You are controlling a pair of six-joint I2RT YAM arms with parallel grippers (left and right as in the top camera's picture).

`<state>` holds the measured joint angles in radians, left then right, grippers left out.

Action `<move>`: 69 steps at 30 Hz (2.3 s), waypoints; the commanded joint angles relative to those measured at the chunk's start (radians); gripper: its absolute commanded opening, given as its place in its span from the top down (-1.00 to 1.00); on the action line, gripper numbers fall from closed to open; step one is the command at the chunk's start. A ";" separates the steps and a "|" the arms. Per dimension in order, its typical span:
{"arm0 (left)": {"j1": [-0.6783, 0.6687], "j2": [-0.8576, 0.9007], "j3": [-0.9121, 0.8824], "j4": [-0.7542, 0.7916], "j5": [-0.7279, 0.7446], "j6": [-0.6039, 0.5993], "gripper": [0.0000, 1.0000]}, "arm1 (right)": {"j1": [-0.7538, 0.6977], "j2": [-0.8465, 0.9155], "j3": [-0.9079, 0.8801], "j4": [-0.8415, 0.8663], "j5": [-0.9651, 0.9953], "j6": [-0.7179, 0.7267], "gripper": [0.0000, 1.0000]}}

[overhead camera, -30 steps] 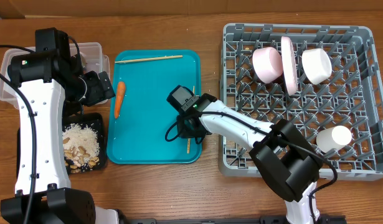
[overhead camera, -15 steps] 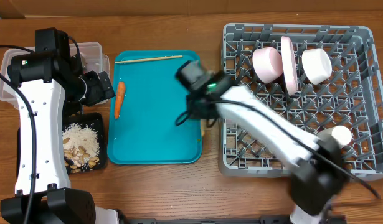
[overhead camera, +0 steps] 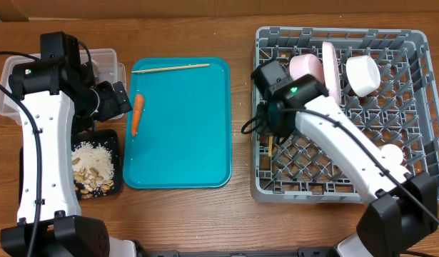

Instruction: Sort waste into correct bins and load items into the dishwasher

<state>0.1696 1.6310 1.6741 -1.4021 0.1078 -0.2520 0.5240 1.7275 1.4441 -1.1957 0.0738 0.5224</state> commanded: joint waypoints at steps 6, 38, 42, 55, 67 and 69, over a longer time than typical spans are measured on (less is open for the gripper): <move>-0.007 0.000 -0.005 0.011 0.001 0.019 -0.92 | 0.019 0.000 -0.076 0.037 -0.019 0.003 0.12; -0.274 0.561 -0.005 1.057 -0.159 0.279 -1.00 | -0.048 -0.292 0.023 -0.134 0.037 -0.055 0.08; -0.275 0.618 -0.005 1.088 -0.143 0.274 -1.00 | -0.048 -0.292 0.023 -0.141 0.038 -0.056 0.08; -0.275 0.658 -0.005 1.002 -0.090 0.267 -0.99 | -0.048 -0.291 0.023 -0.143 0.038 -0.056 0.08; -0.276 0.658 -0.005 0.665 0.137 0.213 -0.47 | -0.048 -0.291 0.023 -0.143 0.038 -0.056 0.08; -0.276 0.658 -0.005 0.600 0.141 0.206 -0.29 | -0.048 -0.291 0.023 -0.147 0.038 -0.056 0.08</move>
<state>-0.1043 2.2456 1.6981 -0.7269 0.1738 -0.0078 0.4774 1.4353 1.4532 -1.3399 0.1047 0.4706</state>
